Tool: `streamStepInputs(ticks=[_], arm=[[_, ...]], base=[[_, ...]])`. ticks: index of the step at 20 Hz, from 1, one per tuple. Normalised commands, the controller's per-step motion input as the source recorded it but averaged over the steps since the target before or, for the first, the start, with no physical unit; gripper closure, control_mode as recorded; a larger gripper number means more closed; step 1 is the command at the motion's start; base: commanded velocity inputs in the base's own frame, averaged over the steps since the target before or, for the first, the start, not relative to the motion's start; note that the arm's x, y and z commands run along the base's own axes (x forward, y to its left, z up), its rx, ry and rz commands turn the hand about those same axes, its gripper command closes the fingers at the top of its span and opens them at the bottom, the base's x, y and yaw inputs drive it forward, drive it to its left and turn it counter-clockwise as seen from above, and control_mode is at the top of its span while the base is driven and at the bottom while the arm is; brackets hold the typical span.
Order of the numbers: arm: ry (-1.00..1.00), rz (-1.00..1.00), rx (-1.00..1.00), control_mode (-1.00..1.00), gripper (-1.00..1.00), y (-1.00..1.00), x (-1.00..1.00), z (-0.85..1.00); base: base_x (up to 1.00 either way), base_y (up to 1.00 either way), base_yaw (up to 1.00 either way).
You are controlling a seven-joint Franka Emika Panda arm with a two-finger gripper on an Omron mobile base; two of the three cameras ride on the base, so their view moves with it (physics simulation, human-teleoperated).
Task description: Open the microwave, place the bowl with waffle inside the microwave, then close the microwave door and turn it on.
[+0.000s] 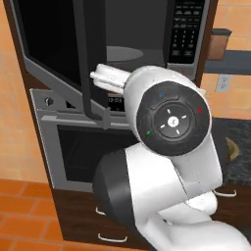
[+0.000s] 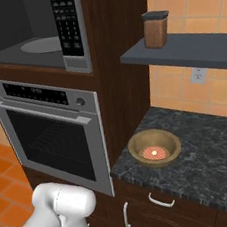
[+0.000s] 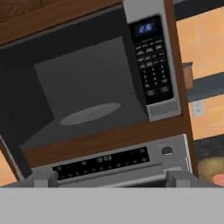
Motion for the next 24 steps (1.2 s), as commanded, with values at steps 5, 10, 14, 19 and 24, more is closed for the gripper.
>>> streamStepInputs(ticks=[5,10,14,19,24], arm=[[-0.02,0.29,0.59,-1.0,-1.0,-0.24,0.91,0.01],[-0.16,0.27,0.49,-1.0,-1.0,-0.1,0.28,-0.04],[-0.06,0.08,0.13,-1.0,-1.0,-0.55,0.16,-0.06],[-0.09,0.16,0.42,-1.0,-1.0,-0.29,0.02,-0.02],[-0.06,0.4,0.33,-1.0,-1.0,0.39,0.2,-0.04]], base=[[0.0,0.0,0.0],[0.0,0.0,0.0],[0.0,0.0,0.0],[0.0,0.0,0.0],[0.0,0.0,0.0]])
